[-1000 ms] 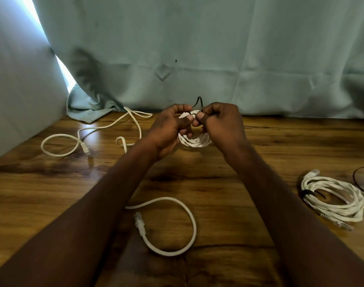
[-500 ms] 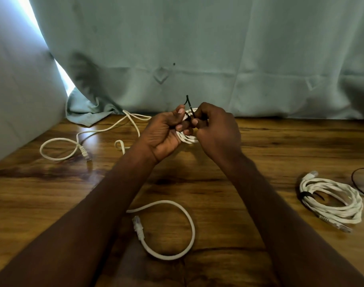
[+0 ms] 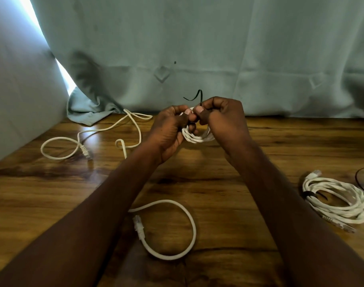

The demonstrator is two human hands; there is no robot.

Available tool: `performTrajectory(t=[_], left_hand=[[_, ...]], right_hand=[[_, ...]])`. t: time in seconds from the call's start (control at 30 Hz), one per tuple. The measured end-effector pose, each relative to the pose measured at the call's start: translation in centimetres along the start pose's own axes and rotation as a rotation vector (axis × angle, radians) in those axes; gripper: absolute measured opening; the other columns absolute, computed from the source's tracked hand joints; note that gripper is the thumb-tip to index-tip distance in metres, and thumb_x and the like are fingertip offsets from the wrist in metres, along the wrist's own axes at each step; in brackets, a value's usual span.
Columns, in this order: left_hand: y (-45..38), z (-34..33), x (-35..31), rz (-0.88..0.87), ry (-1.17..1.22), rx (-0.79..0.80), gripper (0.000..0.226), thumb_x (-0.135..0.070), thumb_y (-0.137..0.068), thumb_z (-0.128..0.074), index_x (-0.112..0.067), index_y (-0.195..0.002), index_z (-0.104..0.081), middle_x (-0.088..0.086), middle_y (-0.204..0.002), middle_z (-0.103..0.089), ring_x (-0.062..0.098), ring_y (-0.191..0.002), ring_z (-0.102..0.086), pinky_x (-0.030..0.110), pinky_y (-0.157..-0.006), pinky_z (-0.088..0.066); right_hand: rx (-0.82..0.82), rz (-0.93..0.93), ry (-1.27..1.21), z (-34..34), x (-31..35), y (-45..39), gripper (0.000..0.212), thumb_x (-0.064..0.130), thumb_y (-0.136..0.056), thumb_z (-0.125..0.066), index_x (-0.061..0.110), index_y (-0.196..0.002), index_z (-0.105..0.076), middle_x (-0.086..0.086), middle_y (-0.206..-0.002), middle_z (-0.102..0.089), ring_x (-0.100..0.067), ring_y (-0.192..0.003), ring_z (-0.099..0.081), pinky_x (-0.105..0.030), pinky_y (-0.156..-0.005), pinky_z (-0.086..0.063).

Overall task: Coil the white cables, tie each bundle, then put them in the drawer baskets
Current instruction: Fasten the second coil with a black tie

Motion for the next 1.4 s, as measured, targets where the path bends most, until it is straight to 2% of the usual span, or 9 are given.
performTrajectory(t=[0.23,0.47,0.57,0.7,0.9,1.0,1.13,1.27,1.4], left_hand=[[0.6,-0.7,-0.7,-0.101,-0.202,-0.093,0.015,-0.001,-0.1,-0.057,-0.003,-0.114,-0.051,0.012,-0.078,-0.06,0.011,-0.052,-0.043,0.032,-0.055,-0.045],[1.5,-1.5,-1.0,-0.139,-0.542,0.26,0.008,-0.007,-0.106,-0.05,-0.009,-0.114,-0.049,0.009,-0.078,-0.058,0.011,-0.056,-0.043,0.042,-0.066,-0.045],[2.1,-2.2,-1.1,-0.103,-0.599,0.363,0.022,-0.005,-0.107,-0.049,0.001,-0.127,-0.041,0.011,-0.079,-0.056,0.013,-0.058,-0.045,0.039,-0.066,-0.048],[2.5,-2.4,-1.2,-0.081,-0.583,0.396,0.037,0.001,-0.103,-0.054,0.007,-0.134,-0.035,0.017,-0.083,-0.062,0.025,-0.071,-0.061,0.037,-0.071,-0.054],[2.5,-2.7,-1.4,-0.148,-0.597,0.367,0.044,0.009,-0.095,-0.062,0.003,-0.131,-0.037,0.014,-0.093,-0.064,0.018,-0.077,-0.064,0.03,-0.072,-0.058],[2.4,-3.2,-1.6,-0.245,-0.73,0.384,0.038,0.003,-0.09,-0.067,-0.002,-0.121,-0.045,0.015,-0.108,-0.066,0.021,-0.093,-0.068,0.04,-0.082,-0.058],[2.3,-3.4,-1.9,-0.331,-0.845,0.357,0.03,0.005,-0.085,-0.07,-0.003,-0.109,-0.052,0.008,-0.095,-0.069,0.021,-0.085,-0.068,0.044,-0.077,-0.056],[2.4,-3.4,-1.7,-0.353,-0.86,0.288,0.029,0.003,-0.087,-0.07,-0.006,-0.108,-0.052,-0.006,-0.091,-0.067,0.006,-0.084,-0.067,0.031,-0.074,-0.052],[2.7,-3.8,-1.5,-0.413,-0.86,0.295,0.025,0.0,-0.092,-0.065,-0.007,-0.109,-0.048,0.006,-0.091,-0.071,0.022,-0.085,-0.071,0.039,-0.077,-0.055]], right_hand=[[-0.102,0.133,0.05,0.0,0.9,0.1,0.008,0.005,-0.094,-0.07,0.007,-0.09,-0.077,0.0,-0.078,-0.077,-0.006,-0.072,-0.074,-0.015,-0.06,-0.055],[-0.218,0.174,-0.034,1.2,0.6,-0.4,0.008,0.001,-0.092,-0.07,0.004,-0.088,-0.076,-0.004,-0.074,-0.076,-0.012,-0.073,-0.075,-0.025,-0.071,-0.059],[-0.241,0.127,-0.022,1.6,0.0,-0.8,0.008,0.003,-0.091,-0.072,0.006,-0.085,-0.077,0.0,-0.07,-0.075,-0.007,-0.069,-0.072,-0.026,-0.072,-0.058],[-0.241,-0.037,-0.041,2.1,-1.5,-1.4,0.016,0.005,-0.09,-0.069,0.012,-0.077,-0.077,-0.005,-0.074,-0.077,-0.02,-0.076,-0.076,-0.042,-0.08,-0.063],[-0.135,-0.132,0.085,2.4,-2.4,-2.1,0.009,0.009,-0.082,-0.074,0.013,-0.075,-0.079,-0.006,-0.075,-0.077,-0.025,-0.079,-0.076,-0.043,-0.075,-0.063],[-0.099,-0.225,-0.005,2.3,-2.9,-2.1,0.006,-0.001,-0.074,-0.07,-0.003,-0.076,-0.076,-0.023,-0.073,-0.071,-0.032,-0.069,-0.069,-0.044,-0.067,-0.056],[-0.082,-0.276,-0.15,1.8,-2.9,-1.8,0.025,-0.009,-0.071,-0.064,-0.019,-0.093,-0.069,-0.027,-0.077,-0.062,-0.03,-0.067,-0.061,-0.039,-0.061,-0.048],[-0.09,-0.365,-0.245,1.3,-3.4,-1.7,0.023,-0.007,-0.075,-0.061,-0.017,-0.094,-0.069,-0.023,-0.075,-0.06,-0.026,-0.053,-0.058,-0.029,-0.048,-0.045],[-0.105,-0.414,-0.308,0.8,-4.0,-1.9,0.016,-0.006,-0.077,-0.056,-0.005,-0.084,-0.07,-0.018,-0.07,-0.056,-0.018,-0.041,-0.048,-0.024,-0.04,-0.038]])
Point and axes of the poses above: each hand's wrist, its own y-axis away from the middle knuckle, its own z-axis out of the back of the hand, x = y × z, the point moved 4 cm from there along -y, towards the middle knuckle
